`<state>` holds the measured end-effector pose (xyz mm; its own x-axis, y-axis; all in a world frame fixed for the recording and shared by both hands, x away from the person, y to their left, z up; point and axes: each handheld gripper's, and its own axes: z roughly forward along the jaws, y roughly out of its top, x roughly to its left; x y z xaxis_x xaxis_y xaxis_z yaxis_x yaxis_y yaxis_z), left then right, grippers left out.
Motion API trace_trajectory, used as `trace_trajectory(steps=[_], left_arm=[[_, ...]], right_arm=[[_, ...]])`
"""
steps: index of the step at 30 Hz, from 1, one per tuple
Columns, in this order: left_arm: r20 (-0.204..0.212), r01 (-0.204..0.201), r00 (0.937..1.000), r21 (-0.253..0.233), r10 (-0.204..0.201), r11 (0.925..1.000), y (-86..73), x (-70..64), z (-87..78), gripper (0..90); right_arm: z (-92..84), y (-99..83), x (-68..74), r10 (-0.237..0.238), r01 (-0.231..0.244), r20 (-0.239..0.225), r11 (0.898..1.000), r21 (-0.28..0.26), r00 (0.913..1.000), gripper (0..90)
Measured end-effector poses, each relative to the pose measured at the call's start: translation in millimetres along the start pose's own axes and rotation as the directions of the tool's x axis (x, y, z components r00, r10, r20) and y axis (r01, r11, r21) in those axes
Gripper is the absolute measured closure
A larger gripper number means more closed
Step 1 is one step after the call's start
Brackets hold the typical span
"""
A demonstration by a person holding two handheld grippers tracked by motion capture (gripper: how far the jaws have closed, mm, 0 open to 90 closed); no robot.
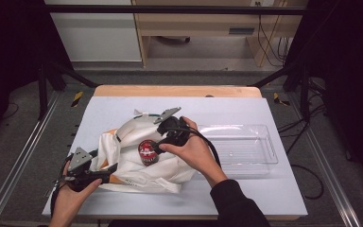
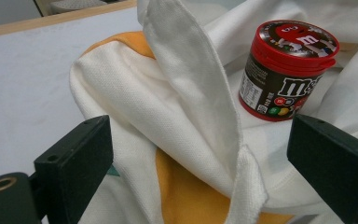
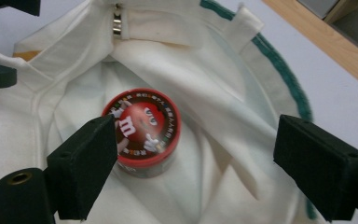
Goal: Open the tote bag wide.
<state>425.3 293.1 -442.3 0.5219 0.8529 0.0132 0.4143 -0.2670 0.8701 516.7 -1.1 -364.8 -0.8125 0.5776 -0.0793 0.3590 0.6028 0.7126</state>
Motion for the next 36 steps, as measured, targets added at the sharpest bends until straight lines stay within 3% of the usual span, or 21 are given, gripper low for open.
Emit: trace_trajectory(steps=[15,20,25,36], left_arm=[[-0.004,-0.008,1.0000,-0.003,0.008,1.0000,0.2,1.0,-1.2,6.1],[-0.013,-0.004,0.9999,-0.011,0.004,0.9999,0.2,2.7,-2.7,6.0],[-0.012,-0.004,0.9999,-0.015,0.003,0.9999,0.2,2.4,-2.9,5.6],[0.000,-0.006,1.0000,0.002,0.006,1.0000,-1.1,0.7,-0.2,5.6]], right_arm=[[30.2,6.9,24.0,-0.011,0.011,-0.042,1.000,0.010,0.9990,12.7],[35.9,5.8,26.0,-0.013,0.013,-0.053,1.000,0.006,0.9985,13.5],[44.2,2.4,24.8,-0.021,0.022,-0.041,0.999,0.043,0.9989,13.7],[52.3,-2.6,24.8,-0.050,0.057,-0.079,0.994,0.092,0.9956,14.0]])
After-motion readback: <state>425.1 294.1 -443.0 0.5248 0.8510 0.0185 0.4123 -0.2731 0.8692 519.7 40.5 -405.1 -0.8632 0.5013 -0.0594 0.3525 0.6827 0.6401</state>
